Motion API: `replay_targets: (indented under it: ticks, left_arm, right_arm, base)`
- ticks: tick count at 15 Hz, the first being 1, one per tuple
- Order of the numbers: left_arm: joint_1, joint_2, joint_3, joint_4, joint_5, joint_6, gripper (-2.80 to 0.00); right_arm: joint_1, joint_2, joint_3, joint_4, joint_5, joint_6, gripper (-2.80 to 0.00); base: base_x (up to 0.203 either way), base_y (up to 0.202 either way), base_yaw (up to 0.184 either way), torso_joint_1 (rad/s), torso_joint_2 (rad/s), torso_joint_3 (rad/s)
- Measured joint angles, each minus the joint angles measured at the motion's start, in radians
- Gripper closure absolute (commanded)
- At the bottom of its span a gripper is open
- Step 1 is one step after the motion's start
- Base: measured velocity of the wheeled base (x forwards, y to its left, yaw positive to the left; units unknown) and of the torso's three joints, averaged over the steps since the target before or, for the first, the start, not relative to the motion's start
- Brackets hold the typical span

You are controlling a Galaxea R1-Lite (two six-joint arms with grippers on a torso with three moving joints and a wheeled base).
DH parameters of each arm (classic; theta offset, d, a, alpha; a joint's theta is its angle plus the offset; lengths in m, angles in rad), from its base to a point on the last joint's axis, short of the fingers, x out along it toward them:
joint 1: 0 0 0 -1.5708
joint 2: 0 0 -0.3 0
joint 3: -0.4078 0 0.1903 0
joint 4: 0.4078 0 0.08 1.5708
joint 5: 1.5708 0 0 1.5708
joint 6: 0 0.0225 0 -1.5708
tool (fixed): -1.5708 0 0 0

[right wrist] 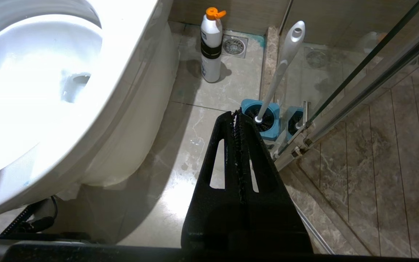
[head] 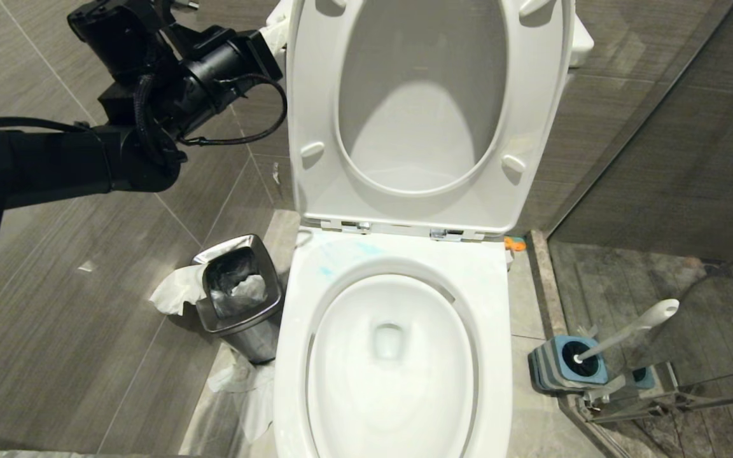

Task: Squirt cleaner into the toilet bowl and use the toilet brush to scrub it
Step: Close the toilet lid

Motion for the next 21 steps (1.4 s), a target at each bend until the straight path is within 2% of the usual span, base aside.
replay_targets:
  ticks: [5, 9, 13, 17, 19, 21]
  left_arm:
    - [0.006, -0.03, 0.041, 0.075, -0.106, -0.076, 0.0]
    - [-0.002, -0.056, 0.088, 0.082, -0.12, -0.15, 0.0]
    - [-0.01, -0.098, 0.148, 0.103, -0.129, -0.251, 0.0]
    - [-0.011, -0.174, 0.205, 0.284, -0.141, -0.361, 0.0]
    - [-0.011, -0.205, 0.21, 0.389, -0.19, -0.372, 0.0]
    - [-0.01, -0.232, 0.214, 0.482, -0.203, -0.372, 0.0]
  right_arm:
    - [0.0, 0.0, 0.0, 0.0, 0.001, 0.0, 0.0]
    - [0.0, 0.0, 0.0, 0.0, 0.0, 0.0, 0.0]
    - [0.0, 0.0, 0.0, 0.0, 0.001, 0.0, 0.0]
    - [0.0, 0.0, 0.0, 0.0, 0.001, 0.0, 0.0]
    - [0.0, 0.0, 0.0, 0.0, 0.0, 0.0, 0.0]
    - [-0.001, 0.0, 0.0, 0.0, 0.001, 0.0, 0.0]
  base:
    - [0.0, 0.0, 0.0, 0.0, 0.0, 0.0]
    - [0.0, 0.0, 0.0, 0.0, 0.0, 0.0]
    - [0.0, 0.0, 0.0, 0.0, 0.0, 0.0]
    - [0.0, 0.0, 0.0, 0.0, 0.0, 0.0]
    - [0.0, 0.0, 0.0, 0.0, 0.0, 0.0]
    - [0.0, 0.0, 0.0, 0.0, 0.0, 0.0]
